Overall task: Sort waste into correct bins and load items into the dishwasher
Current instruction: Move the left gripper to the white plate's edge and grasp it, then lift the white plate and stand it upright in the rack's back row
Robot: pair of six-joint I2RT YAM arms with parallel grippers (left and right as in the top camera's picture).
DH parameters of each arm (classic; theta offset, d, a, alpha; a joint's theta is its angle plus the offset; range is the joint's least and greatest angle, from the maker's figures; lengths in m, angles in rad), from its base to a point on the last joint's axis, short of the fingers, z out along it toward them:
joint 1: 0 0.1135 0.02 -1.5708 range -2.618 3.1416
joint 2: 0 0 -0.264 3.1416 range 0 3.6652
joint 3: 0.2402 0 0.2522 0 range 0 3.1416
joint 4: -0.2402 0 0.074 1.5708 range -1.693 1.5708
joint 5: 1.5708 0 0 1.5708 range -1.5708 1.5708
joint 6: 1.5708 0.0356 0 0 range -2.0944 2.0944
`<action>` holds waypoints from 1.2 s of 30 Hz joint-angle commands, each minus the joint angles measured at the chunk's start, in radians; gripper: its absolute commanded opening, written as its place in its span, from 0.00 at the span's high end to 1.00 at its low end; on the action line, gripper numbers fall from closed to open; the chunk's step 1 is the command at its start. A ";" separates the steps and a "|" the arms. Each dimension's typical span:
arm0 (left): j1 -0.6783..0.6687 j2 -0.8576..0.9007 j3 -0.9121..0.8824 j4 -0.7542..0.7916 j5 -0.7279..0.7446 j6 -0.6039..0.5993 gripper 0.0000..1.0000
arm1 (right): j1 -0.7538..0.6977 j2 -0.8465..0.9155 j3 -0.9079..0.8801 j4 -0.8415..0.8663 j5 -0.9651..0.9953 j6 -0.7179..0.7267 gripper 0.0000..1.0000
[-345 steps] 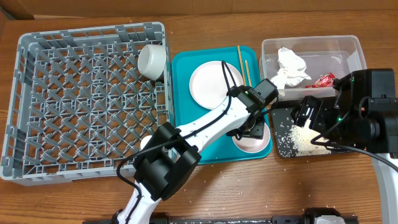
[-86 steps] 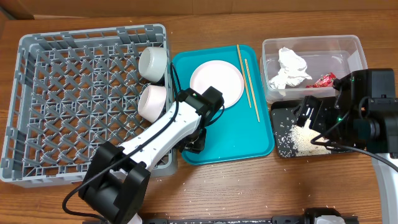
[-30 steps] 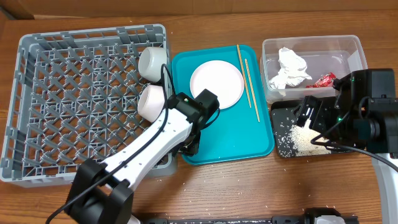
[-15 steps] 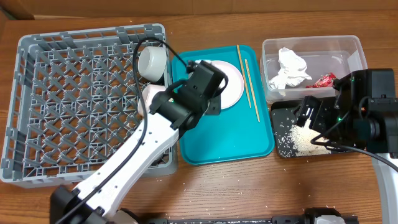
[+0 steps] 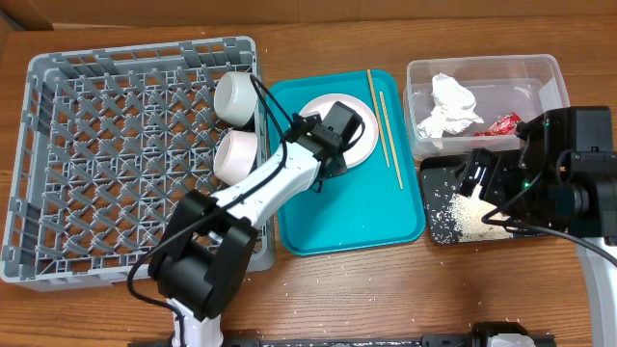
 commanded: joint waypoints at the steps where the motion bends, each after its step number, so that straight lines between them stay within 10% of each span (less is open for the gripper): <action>1: 0.016 0.052 0.002 0.039 -0.007 -0.064 0.47 | 0.000 -0.005 0.019 0.006 0.008 -0.004 0.00; 8: 0.029 0.094 0.002 0.077 0.002 -0.064 0.59 | 0.000 -0.005 0.019 0.006 0.008 -0.004 0.00; 13: 0.029 0.094 0.002 0.048 0.004 -0.060 0.96 | 0.000 -0.005 0.019 0.006 0.008 -0.004 0.00; 22: 0.058 0.087 0.018 -0.085 0.000 0.020 0.96 | 0.000 -0.005 0.019 0.006 0.008 -0.004 0.00; 36: 0.105 -0.253 0.281 -0.348 -0.121 0.460 0.96 | 0.000 -0.005 0.019 0.006 0.008 -0.004 0.00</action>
